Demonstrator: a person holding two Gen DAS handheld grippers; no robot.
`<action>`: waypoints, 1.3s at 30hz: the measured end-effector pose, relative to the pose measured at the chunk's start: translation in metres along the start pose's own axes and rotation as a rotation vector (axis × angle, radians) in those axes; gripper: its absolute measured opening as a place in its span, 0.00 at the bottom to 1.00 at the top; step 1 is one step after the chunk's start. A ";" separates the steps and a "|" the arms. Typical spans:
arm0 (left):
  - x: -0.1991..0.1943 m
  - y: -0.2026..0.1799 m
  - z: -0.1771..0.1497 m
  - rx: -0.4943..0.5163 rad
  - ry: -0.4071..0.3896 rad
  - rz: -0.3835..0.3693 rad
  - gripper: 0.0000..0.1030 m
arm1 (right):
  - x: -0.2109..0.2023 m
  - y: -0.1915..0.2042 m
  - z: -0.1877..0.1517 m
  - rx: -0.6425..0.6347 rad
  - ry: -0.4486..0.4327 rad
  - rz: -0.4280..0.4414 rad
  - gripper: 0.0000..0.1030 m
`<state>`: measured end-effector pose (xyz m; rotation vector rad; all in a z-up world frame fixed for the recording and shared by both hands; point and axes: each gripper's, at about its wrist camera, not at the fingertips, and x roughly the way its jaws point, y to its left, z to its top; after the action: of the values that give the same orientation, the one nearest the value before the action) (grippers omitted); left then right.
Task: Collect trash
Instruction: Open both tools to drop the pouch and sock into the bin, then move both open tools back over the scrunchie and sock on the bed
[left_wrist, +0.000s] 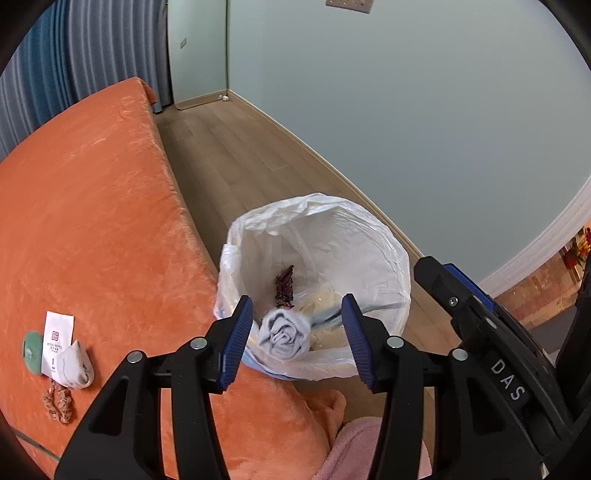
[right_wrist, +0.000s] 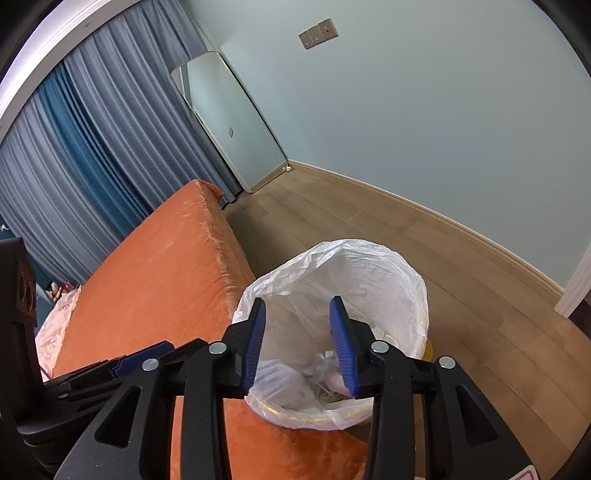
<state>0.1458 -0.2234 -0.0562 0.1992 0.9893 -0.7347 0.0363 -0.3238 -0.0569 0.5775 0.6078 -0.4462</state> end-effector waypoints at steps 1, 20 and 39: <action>-0.002 0.003 0.000 -0.003 -0.005 0.005 0.46 | 0.001 0.001 0.001 -0.005 0.000 0.000 0.37; -0.052 0.082 -0.038 -0.196 -0.061 0.116 0.48 | 0.002 0.073 -0.031 -0.149 0.084 0.073 0.46; -0.106 0.188 -0.102 -0.423 -0.092 0.219 0.48 | 0.000 0.182 -0.085 -0.373 0.157 0.178 0.52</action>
<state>0.1621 0.0147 -0.0579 -0.0943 0.9943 -0.3212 0.1011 -0.1339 -0.0471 0.3076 0.7611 -0.1138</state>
